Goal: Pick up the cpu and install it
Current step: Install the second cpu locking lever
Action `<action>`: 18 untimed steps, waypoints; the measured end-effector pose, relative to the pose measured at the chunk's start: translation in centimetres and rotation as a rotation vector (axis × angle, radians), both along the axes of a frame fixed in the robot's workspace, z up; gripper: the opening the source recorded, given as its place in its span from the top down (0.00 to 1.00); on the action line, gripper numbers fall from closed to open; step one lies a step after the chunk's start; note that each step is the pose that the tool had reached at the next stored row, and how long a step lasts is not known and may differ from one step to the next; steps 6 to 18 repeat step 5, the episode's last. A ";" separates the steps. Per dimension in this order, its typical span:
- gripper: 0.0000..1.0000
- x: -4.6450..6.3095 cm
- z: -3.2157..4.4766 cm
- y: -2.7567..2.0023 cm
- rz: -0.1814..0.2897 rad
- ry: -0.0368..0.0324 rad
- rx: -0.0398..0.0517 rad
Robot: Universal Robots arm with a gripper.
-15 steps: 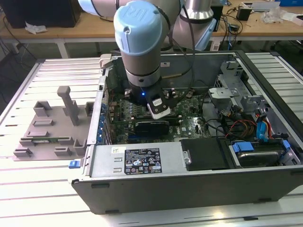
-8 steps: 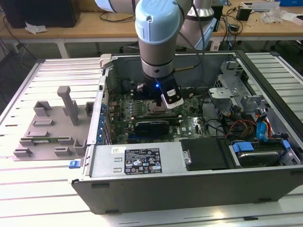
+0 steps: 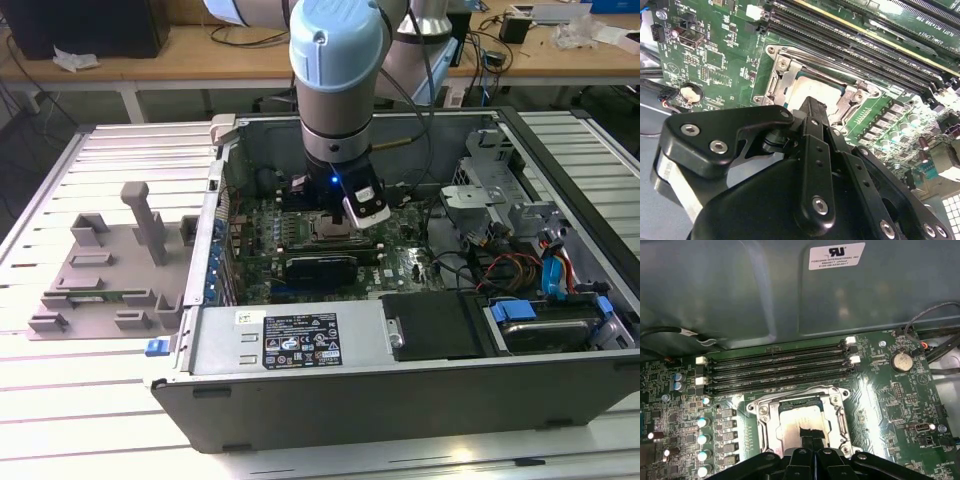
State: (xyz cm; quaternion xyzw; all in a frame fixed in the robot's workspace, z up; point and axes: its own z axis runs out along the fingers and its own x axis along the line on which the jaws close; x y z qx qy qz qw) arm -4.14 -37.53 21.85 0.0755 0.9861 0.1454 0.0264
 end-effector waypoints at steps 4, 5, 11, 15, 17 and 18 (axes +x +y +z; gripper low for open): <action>0.89 0.0 0.00 0.01 0.000 0.0000 0.0000; 0.89 0.0 0.00 0.01 0.000 0.0000 0.0000; 0.89 0.0 0.00 0.01 0.000 0.0000 0.0000; 0.89 0.0 0.00 0.01 0.000 0.0000 0.0000; 0.89 0.0 0.00 0.01 0.000 0.0000 0.0000; 0.89 0.0 0.00 0.01 0.000 0.0000 0.0000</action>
